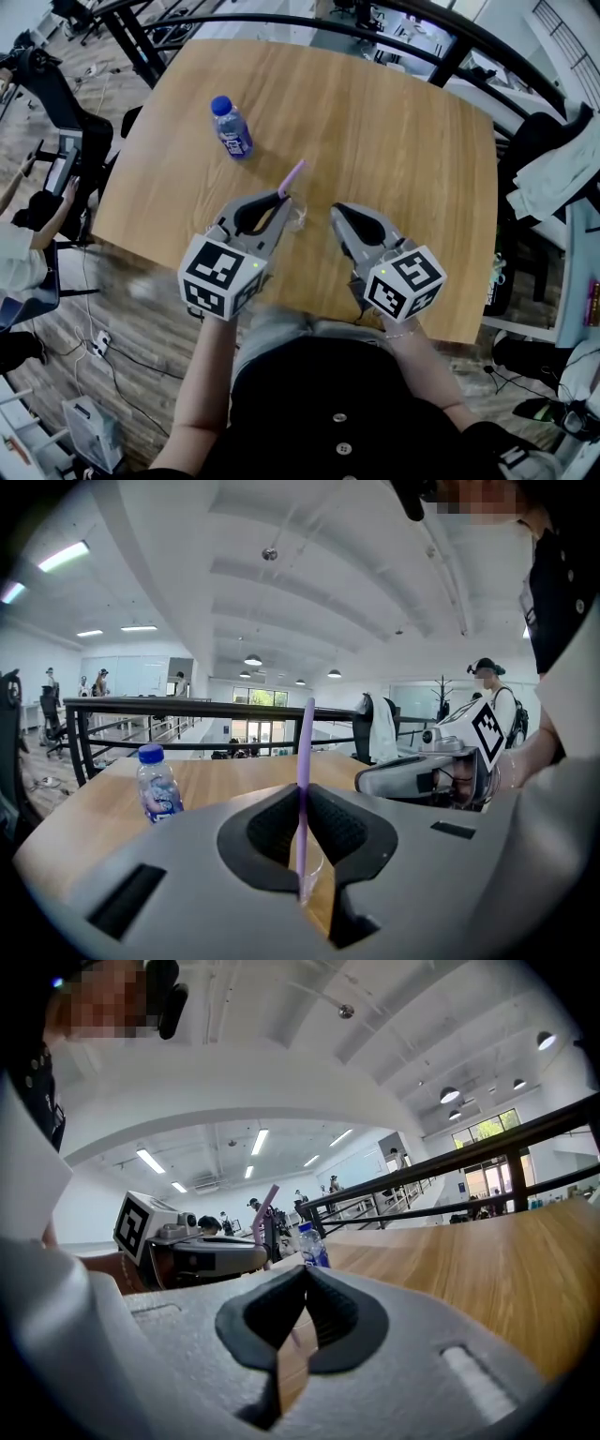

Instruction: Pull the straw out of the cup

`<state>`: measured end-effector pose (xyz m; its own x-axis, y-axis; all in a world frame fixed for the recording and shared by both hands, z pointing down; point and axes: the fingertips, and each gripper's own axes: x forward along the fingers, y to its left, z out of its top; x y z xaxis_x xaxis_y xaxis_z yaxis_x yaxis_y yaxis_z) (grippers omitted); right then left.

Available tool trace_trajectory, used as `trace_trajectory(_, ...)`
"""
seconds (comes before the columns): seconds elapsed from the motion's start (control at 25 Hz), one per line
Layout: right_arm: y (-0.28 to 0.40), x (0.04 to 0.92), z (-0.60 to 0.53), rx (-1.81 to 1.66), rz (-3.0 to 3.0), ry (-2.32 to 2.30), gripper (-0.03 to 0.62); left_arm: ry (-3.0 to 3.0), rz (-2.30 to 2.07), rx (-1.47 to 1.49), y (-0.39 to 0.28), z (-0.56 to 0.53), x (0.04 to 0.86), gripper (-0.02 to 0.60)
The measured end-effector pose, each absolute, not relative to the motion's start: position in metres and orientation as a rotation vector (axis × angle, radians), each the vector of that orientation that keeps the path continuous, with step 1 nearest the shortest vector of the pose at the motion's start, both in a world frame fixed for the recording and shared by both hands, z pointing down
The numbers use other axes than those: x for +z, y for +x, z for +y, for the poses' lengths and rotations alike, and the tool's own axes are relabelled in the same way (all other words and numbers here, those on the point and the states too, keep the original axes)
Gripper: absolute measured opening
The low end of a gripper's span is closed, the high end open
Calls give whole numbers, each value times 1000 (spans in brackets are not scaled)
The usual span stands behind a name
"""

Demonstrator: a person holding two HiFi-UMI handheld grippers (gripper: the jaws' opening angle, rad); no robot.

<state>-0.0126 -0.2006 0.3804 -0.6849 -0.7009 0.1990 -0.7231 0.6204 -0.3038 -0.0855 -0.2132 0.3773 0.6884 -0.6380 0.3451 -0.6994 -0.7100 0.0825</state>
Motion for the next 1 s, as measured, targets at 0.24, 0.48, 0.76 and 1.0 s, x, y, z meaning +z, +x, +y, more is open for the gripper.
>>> trace_trajectory(0.24,-14,377,-206,585,-2779,1236,-2,2689,-1125,303,-100,-218,357,40)
trace_trajectory(0.48,-26,374,-203,556,-2792,1201,-2,2704,-1132,201,-113,-222,342,40)
trace_trajectory(0.76,-24,367,-202,500,-2793,1197,-2,2762,-1121,16,-119,-221,315,40)
trace_trajectory(1.0,-24,360,-200,495,-2803,1206,-2,2748,-1104,-152,-131,-214,298,40)
